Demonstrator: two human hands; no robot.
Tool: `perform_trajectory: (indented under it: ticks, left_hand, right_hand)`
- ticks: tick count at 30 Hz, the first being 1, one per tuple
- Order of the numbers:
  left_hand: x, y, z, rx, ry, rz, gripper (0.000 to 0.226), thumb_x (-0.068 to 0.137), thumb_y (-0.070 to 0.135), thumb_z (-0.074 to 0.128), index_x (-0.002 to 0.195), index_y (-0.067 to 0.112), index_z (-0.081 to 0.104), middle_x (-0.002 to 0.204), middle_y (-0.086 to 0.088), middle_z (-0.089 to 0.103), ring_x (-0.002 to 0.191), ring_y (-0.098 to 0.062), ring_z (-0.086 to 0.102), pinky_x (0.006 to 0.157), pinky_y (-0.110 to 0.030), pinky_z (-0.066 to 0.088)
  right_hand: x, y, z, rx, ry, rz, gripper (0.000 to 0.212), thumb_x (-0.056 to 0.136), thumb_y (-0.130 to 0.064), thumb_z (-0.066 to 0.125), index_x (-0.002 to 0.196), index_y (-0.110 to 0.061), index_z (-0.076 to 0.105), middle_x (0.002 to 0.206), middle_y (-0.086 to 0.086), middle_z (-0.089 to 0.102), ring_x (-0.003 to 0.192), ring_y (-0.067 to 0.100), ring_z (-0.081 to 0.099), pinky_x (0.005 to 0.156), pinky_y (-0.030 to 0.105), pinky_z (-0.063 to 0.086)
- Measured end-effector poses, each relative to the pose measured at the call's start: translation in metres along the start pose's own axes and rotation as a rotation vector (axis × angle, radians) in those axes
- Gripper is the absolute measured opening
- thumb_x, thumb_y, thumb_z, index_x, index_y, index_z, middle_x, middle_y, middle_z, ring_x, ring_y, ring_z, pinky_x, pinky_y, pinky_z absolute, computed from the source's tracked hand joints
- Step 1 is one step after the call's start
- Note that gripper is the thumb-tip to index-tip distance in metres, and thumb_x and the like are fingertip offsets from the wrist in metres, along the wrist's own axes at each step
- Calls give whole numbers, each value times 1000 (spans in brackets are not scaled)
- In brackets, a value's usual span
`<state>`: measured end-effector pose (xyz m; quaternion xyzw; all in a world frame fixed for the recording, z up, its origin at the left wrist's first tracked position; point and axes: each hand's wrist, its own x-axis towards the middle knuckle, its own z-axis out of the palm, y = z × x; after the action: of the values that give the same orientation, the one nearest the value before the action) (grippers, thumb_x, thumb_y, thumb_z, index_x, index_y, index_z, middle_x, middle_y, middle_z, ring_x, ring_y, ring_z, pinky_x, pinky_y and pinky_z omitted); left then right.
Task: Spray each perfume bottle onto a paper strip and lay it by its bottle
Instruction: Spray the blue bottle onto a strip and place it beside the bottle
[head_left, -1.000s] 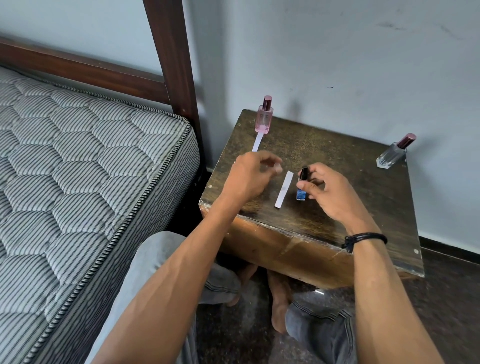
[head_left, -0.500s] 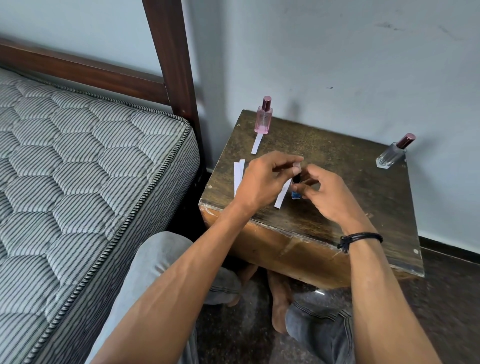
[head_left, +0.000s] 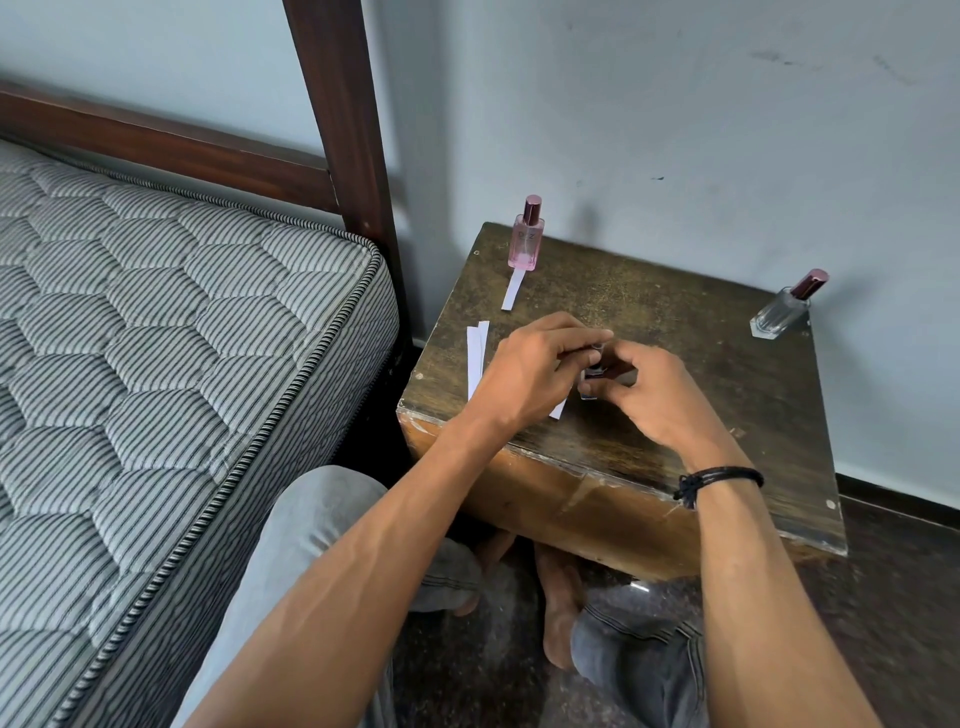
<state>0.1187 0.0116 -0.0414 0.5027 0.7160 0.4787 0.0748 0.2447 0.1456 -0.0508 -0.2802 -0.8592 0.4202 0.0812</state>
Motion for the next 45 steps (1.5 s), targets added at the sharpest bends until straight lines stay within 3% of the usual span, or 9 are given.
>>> perform_trajectory:
  ticks: [8,14,21,25,28,30,35,39,45]
  left_hand:
    - [-2,1,0,20,8,52,25,92,9,69,115,10,75,109,-2,72,101,-20,68,83,-43,56]
    - [-6,1,5,63,58,117,23,90,9,72,112,8,76,107,-4,74,99,-21,71,82,-42,58]
    - [-9,2,9,91,70,161,24,90,9,71,113,9,76,108,-2,74,98,-21,71,80,-42,59]
    - [-10,2,9,70,30,166,26,91,9,70,116,10,74,111,-3,73,101,-21,70,83,-43,58]
    - [-7,2,2,11,-62,107,40,93,15,69,132,20,65,113,1,71,102,-17,68,89,-42,56]
    - [-2,2,-5,-58,-39,42,45,93,15,69,136,24,60,111,4,71,100,-11,68,92,-37,56]
    - [9,-9,-23,26,165,-188,20,91,15,70,108,22,76,100,10,74,89,-5,67,87,-36,56]
    - [9,-18,-28,151,-44,-387,14,87,20,73,98,28,77,98,12,74,88,-6,65,89,-30,54]
    - [8,-17,-29,229,-353,-446,17,75,21,84,89,26,75,78,14,69,76,-3,64,82,-26,53]
  right_hand:
    - [0,0,-1,-9,-13,5,21,87,-29,83,98,-41,71,93,-18,75,87,-9,65,72,19,43]
    - [-1,2,-2,-2,-23,10,22,85,-28,84,103,-36,75,91,-22,74,91,-14,63,76,17,43]
    - [-7,-2,0,-29,14,-4,31,86,-27,83,94,-52,67,91,-29,70,91,-23,59,76,11,41]
    - [-9,-1,-2,-32,14,9,28,87,-28,83,94,-51,67,94,-25,72,90,-16,62,77,13,43]
    - [-8,-1,-5,-25,20,12,21,87,-29,83,98,-43,71,95,-23,72,92,-10,63,76,16,43]
    - [-6,2,-11,16,65,31,16,85,-28,85,96,-34,75,95,-18,75,90,-8,66,77,18,43]
    - [-5,11,-25,37,146,92,16,85,-25,85,97,-29,77,95,-16,75,88,-8,67,75,14,41]
    - [-6,15,-26,16,135,121,17,86,-23,84,99,-30,75,95,-15,75,90,-3,67,74,15,40]
    - [-8,14,-25,-6,128,147,18,89,-25,82,104,-30,75,96,-12,75,91,-1,67,73,16,40]
